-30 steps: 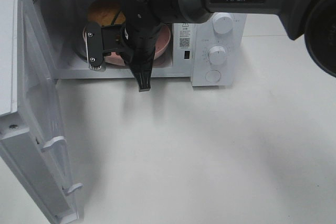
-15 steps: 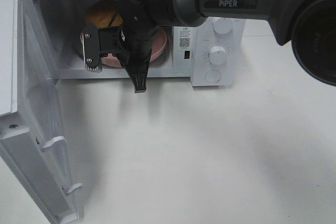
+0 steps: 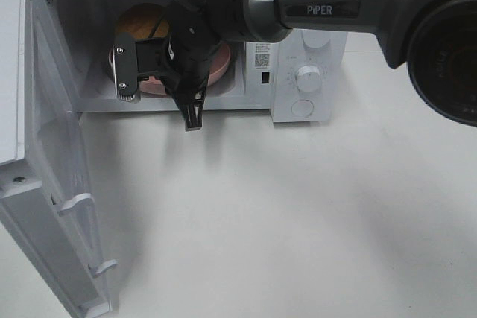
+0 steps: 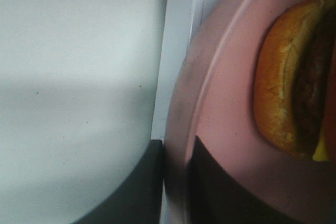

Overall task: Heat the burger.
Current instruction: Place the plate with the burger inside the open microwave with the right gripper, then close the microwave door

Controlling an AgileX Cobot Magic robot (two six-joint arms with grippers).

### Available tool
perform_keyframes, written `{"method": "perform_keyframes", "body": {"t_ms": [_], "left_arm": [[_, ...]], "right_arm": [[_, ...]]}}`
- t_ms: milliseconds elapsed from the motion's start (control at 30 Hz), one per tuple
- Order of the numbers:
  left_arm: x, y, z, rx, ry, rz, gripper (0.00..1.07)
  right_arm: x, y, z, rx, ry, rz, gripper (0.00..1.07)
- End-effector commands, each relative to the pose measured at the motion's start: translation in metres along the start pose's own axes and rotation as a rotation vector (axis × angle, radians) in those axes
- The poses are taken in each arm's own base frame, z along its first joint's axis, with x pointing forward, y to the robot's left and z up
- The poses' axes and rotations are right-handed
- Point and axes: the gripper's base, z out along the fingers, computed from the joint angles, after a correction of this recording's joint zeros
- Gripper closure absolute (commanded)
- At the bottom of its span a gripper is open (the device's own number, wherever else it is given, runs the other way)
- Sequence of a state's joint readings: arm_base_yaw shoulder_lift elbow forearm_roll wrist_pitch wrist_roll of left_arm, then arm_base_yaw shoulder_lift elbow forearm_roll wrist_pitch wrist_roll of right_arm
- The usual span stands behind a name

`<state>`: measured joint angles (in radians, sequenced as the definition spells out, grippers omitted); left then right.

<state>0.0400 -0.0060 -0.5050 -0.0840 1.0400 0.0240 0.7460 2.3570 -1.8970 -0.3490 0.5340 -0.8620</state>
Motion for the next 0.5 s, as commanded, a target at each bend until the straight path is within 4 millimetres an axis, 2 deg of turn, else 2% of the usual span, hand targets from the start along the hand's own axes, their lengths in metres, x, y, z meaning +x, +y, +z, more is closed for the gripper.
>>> {"method": "perform_keyframes", "body": {"t_ms": [33, 67, 133, 200, 500], "left_arm": [[0.0016, -0.0005, -0.0023, 0.003, -0.021, -0.002, 0.09], [0.0016, -0.0005, -0.0023, 0.003, -0.021, -0.002, 0.09], [0.0016, -0.0005, -0.0023, 0.003, -0.021, -0.002, 0.09], [0.0016, -0.0005, -0.0023, 0.003, -0.021, -0.002, 0.09], [0.0016, -0.0005, -0.0023, 0.003, -0.021, -0.002, 0.09]], "right_arm": [[-0.0040, -0.0100, -0.0068, 0.059, -0.038, 0.000, 0.91], [-0.0040, -0.0099, -0.0068, 0.058, -0.037, 0.005, 0.85], [-0.0038, -0.0097, -0.0068, 0.056, -0.036, 0.009, 0.83], [-0.0028, -0.0086, -0.0067, 0.044, -0.025, 0.026, 0.71], [-0.0025, -0.0080, -0.0100, 0.021, -0.023, 0.050, 0.59]]}}
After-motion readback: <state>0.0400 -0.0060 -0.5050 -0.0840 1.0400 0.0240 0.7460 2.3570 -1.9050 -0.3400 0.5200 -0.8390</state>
